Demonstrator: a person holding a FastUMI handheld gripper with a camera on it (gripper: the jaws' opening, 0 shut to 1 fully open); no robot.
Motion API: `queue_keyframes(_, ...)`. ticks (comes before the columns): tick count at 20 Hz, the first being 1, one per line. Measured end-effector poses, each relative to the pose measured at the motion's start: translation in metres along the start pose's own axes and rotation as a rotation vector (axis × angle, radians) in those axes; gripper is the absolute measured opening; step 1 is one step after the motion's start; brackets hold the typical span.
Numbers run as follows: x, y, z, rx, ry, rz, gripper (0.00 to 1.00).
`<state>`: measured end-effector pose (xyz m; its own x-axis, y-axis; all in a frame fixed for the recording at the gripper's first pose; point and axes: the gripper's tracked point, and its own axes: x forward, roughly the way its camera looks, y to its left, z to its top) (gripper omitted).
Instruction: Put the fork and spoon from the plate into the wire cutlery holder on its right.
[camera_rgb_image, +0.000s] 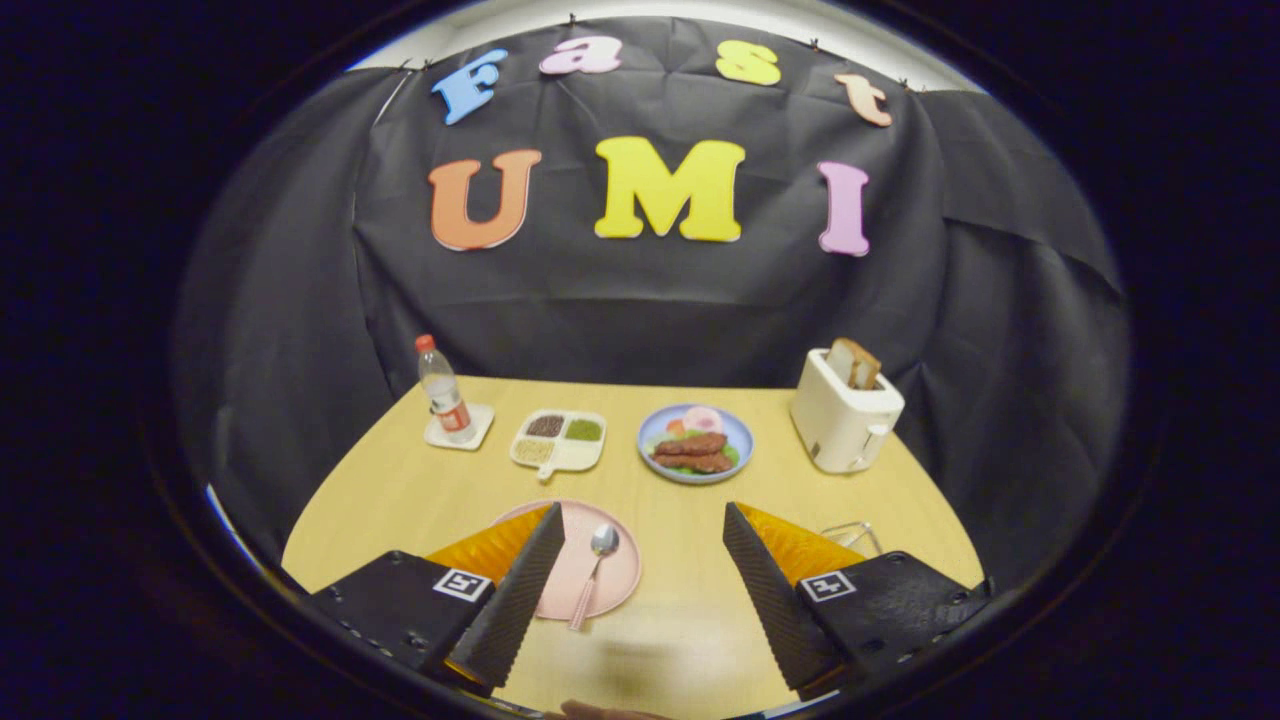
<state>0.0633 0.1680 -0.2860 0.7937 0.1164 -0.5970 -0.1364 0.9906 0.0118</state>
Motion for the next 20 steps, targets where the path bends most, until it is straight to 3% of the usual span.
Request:
queue_keyframes(11,0.124,0.055,-0.121,0.048,0.365,0.004,0.89)
queue_keyframes(15,0.140,0.066,-0.143,0.083,0.442,0.019,0.79)
queue_keyframes(20,0.150,0.060,-0.158,0.101,0.491,-0.028,0.48)
